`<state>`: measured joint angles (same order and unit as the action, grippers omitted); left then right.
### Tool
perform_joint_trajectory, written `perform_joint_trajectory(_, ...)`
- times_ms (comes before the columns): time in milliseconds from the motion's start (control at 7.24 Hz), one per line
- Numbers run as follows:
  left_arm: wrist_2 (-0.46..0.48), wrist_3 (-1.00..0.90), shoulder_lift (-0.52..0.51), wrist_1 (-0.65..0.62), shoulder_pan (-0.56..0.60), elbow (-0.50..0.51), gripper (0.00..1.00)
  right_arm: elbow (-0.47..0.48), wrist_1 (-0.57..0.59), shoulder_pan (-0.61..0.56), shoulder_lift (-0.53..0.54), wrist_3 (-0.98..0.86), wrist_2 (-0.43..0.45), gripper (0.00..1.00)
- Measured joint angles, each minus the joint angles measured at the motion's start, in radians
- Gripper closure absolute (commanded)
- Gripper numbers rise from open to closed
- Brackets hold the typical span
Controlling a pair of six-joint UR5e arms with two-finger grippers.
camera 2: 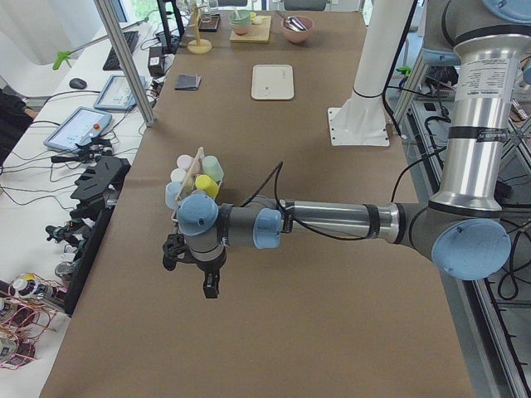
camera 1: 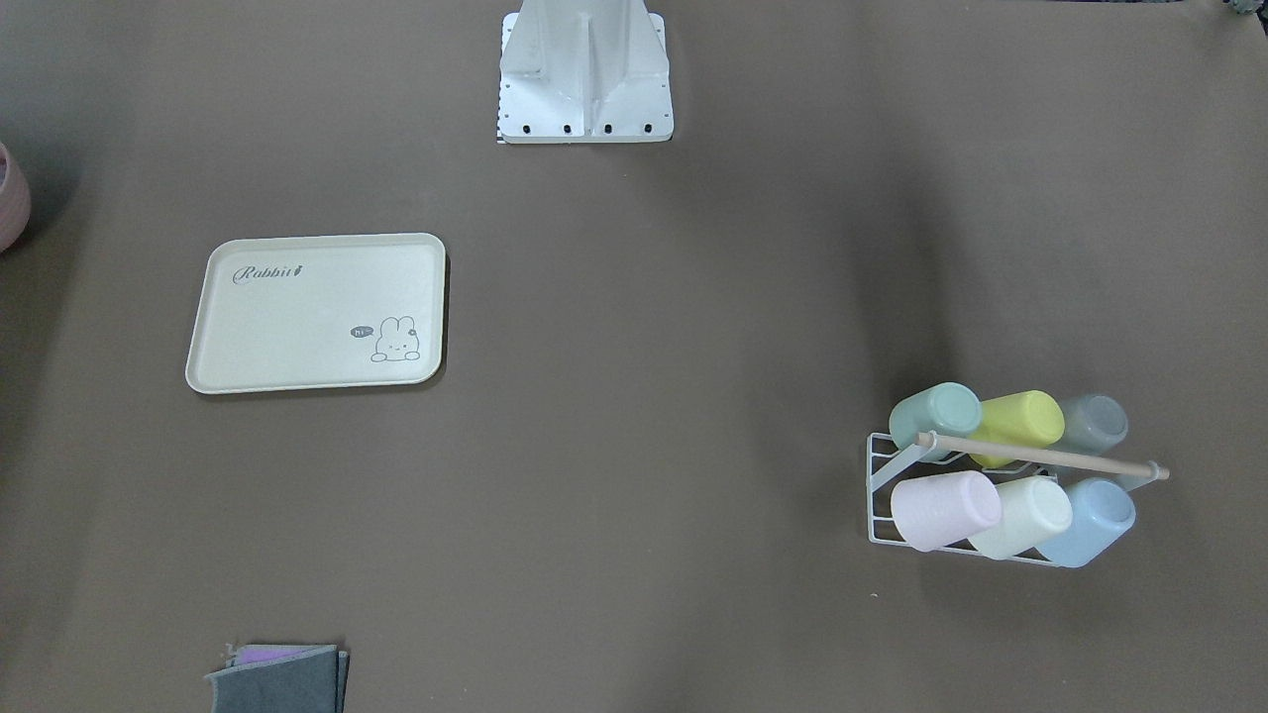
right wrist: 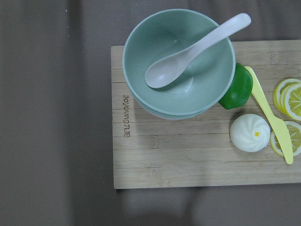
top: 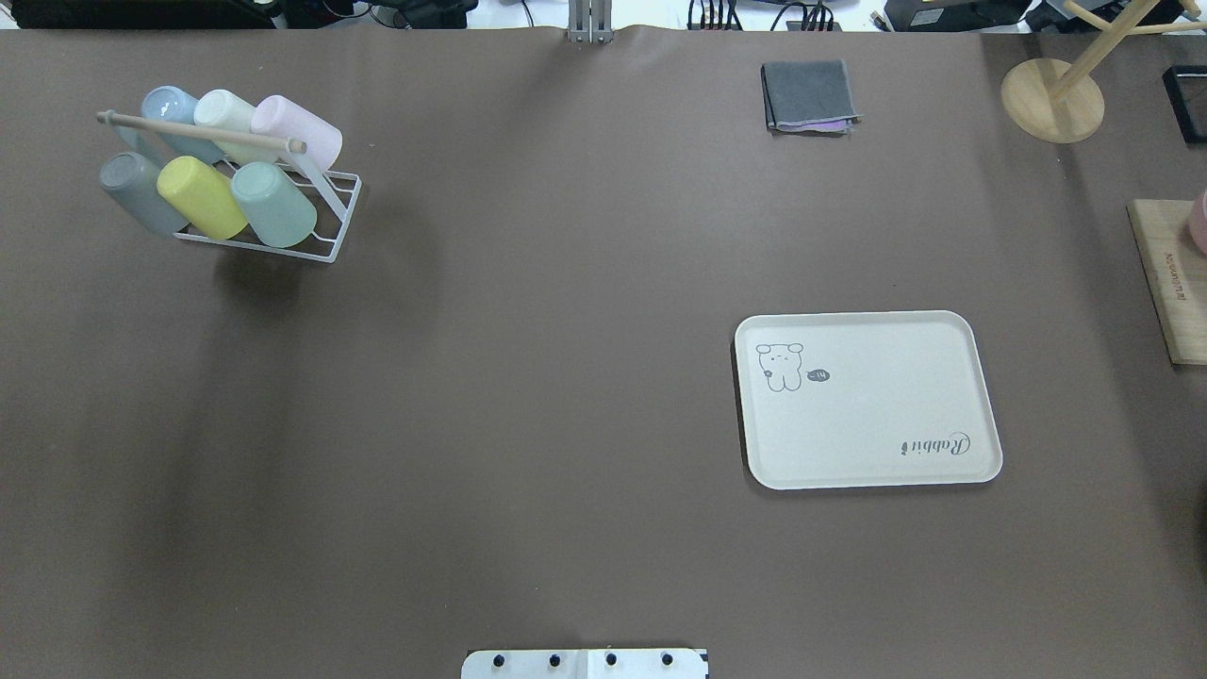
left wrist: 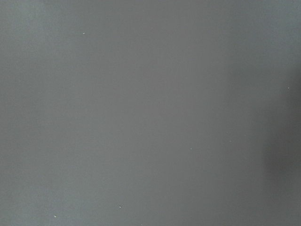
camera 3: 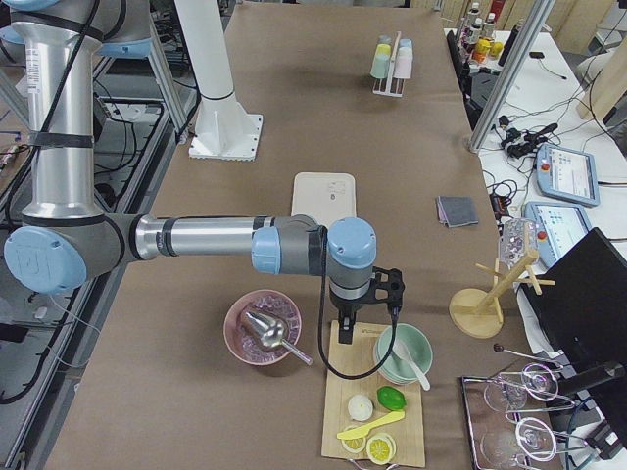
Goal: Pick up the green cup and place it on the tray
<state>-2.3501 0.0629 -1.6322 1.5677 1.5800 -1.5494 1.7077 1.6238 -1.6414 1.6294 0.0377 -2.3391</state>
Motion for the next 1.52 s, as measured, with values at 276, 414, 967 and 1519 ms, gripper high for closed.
perform_joint_trajectory(276, 0.000, 0.000, 0.000, 0.000, 0.000, 0.000, 0.01, 0.006, 0.000, 0.000, 0.000, -0.001, -0.001, 0.00)
perform_joint_trajectory(414, 0.000, 0.000, 0.000, 0.000, -0.001, 0.000, 0.01, 0.013, -0.001, 0.000, 0.000, -0.002, -0.001, 0.00)
perform_joint_trajectory(967, 0.000, -0.001, -0.002, 0.000, -0.001, 0.000, 0.01, 0.032, -0.003, 0.002, 0.006, -0.048, -0.019, 0.01)
perform_joint_trajectory(1519, 0.000, -0.001, -0.004, 0.000, -0.001, 0.002, 0.01, 0.066, -0.017, 0.083, -0.001, 0.052, -0.106, 0.01)
